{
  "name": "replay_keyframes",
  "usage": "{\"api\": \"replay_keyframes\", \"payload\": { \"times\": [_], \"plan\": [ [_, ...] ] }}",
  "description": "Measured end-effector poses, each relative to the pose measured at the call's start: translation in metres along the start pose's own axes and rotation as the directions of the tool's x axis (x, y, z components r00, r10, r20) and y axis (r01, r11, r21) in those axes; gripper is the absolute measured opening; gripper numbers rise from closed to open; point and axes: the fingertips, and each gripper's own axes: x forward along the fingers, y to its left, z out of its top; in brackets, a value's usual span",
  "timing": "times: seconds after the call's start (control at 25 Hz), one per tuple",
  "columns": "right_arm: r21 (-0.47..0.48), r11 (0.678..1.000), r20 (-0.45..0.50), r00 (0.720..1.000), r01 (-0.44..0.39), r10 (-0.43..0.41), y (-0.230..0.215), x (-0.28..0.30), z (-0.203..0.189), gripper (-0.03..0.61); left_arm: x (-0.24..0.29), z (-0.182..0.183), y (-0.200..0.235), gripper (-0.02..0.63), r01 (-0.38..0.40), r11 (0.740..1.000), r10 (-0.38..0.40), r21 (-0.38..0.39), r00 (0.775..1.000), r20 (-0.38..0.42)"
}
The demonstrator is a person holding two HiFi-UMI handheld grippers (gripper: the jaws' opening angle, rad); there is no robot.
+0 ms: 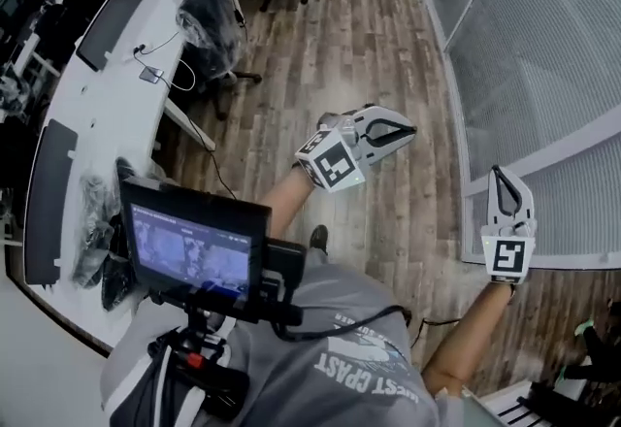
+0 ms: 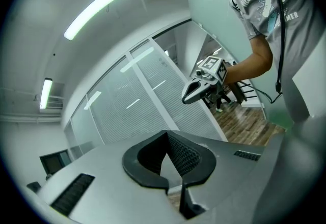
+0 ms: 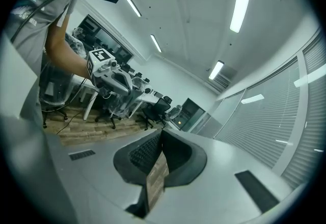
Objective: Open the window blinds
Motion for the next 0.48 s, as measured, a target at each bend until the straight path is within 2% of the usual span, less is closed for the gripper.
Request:
{"api": "replay_keyframes", "payload": {
  "times": [0.24,0.48],
  "plan": [
    [-0.007,1.0,0.005,1.0,0.019,-0.019,-0.036,0.096,0.008,-0.005,0.021,-0.051,0.084,0.002,0.004,1.0,-0.004,0.0,1.0,0.031],
    [-0.006,1.0,-0.015,1.0,-0.005,0.004,-0.059,0.16,-0.007,-0.006,0.042,-0.095,0.133,0.002,0.004,1.0,-0.004,-0.021,1.0,0.028]
  ]
}}
